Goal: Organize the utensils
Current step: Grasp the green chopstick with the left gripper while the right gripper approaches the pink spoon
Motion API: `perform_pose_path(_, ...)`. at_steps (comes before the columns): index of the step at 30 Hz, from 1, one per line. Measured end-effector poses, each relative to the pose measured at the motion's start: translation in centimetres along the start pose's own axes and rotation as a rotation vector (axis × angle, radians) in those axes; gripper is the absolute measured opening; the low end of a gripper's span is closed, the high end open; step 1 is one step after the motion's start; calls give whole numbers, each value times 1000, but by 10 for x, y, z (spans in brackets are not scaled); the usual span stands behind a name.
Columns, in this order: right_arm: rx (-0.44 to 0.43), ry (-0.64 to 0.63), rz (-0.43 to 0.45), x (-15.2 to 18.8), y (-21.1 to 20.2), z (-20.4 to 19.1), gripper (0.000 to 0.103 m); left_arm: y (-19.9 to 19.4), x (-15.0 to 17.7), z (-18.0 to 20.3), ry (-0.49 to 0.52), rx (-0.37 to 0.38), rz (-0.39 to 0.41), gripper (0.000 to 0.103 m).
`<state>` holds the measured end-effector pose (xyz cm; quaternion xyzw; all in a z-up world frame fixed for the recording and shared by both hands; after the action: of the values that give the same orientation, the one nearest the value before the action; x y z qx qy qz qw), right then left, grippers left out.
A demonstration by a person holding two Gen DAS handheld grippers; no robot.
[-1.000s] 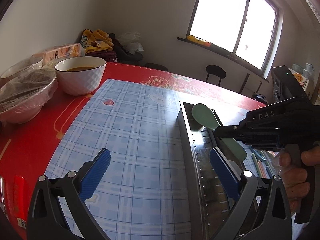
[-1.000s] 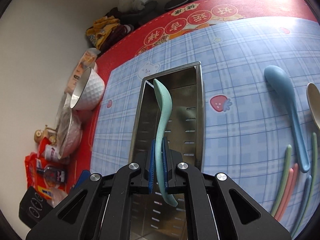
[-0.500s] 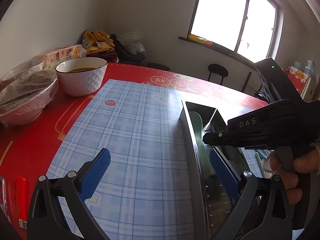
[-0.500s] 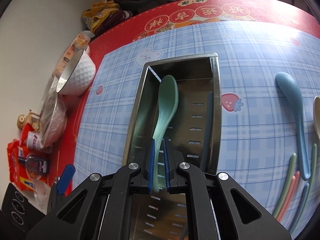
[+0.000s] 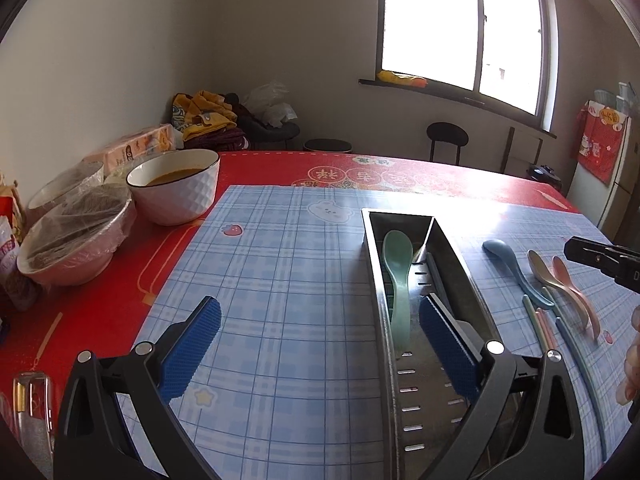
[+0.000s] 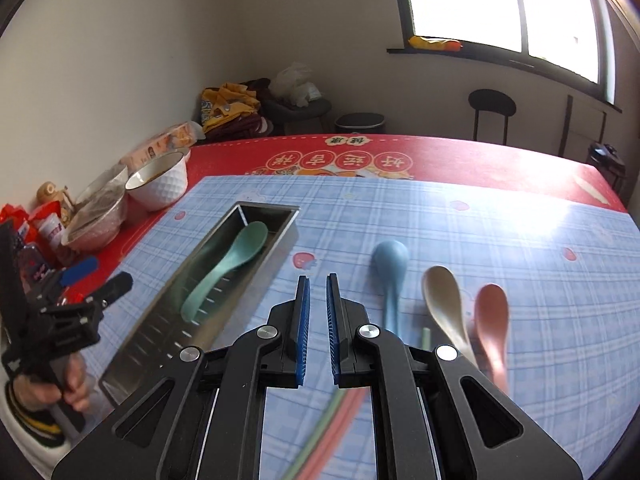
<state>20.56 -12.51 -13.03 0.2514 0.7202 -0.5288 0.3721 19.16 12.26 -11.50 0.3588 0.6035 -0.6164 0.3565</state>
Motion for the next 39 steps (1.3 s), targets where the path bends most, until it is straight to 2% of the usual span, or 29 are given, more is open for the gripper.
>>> perform_pose_path(8,35,117,-6,33,-29,64,9,-32,-20,53,104,12,41,96)
perform_pose_path(16,54,148,2,54,-40,92,9,-44,-24,113,212,59,45,95)
perform_pose_path(20,60,126,6,60,-45,97,9,-46,-22,136,246,83,36,91)
perform_pose_path(22,67,118,8,62,-46,99,9,-47,-19,144,248,103,19,83)
perform_pose_path(24,71,118,12,64,-47,102,9,-46,-15,150,228,142,-3,58)
perform_pose_path(25,70,119,15,66,-49,104,9,-45,-11,151,206,179,-25,51)
perform_pose_path(27,69,120,20,68,-51,106,9,-41,-3,155,166,251,-84,25)
perform_pose_path(29,70,118,22,71,-52,108,9,-35,8,161,166,298,-144,18)
perform_pose_path(34,52,136,27,75,-52,111,9,-20,34,183,220,319,-249,17)
perform_pose_path(39,26,158,38,76,-54,114,9,-6,56,201,275,287,-313,12)
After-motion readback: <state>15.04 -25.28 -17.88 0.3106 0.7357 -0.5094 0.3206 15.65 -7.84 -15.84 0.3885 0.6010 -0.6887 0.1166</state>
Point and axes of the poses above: each gripper's, at about its wrist camera, not at the fingertips, and y roughly the way its jaws point, z to its right, x to its underside, the point moved 4 cm from there along y, roughly the way its jaws point, and after that the axes turned 4 degrees about z, right-handed, at the moved point
